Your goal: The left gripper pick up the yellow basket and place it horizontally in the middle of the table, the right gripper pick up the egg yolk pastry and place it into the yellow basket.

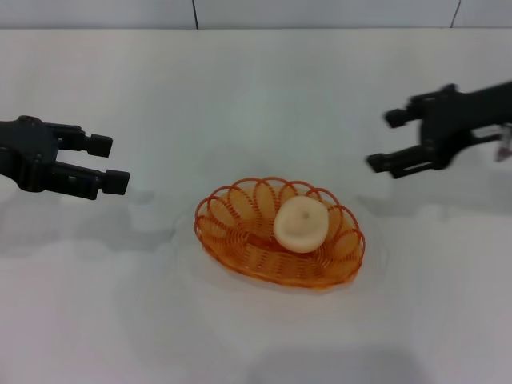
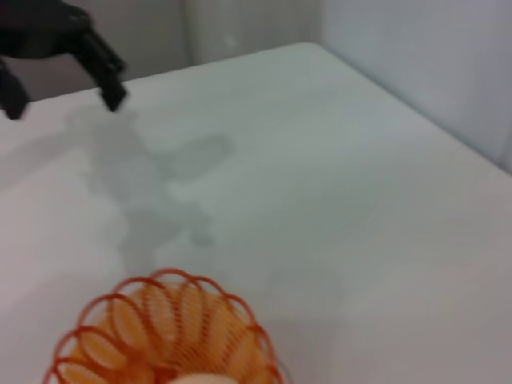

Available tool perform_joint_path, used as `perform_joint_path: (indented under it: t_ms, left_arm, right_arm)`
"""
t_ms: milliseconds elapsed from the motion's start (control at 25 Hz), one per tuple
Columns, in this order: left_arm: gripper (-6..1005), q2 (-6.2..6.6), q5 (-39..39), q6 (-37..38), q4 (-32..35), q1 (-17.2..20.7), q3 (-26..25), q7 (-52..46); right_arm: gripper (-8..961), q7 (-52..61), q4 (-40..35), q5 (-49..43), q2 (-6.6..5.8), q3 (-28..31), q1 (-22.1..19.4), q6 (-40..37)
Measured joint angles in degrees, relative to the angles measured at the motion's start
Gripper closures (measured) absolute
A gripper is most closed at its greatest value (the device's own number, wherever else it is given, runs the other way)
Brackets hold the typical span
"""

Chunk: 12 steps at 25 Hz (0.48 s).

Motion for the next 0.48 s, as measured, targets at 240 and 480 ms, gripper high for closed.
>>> perform_joint_path:
  t_ms: [240, 480]
  left_arm:
    - [110, -0.07, 0.0, -1.1, -0.2, 0.8, 0.0, 0.8]
    - [110, -0.01, 0.2, -1.3, -0.3, 1.6, 0.0, 0.9]
  right_arm:
    - [169, -4.0, 0.2, -0.2, -0.36, 3.4, -4.3, -1.4]
    - [169, -4.1, 0.7, -0.6, -1.20, 3.4, -6.0, -4.1]
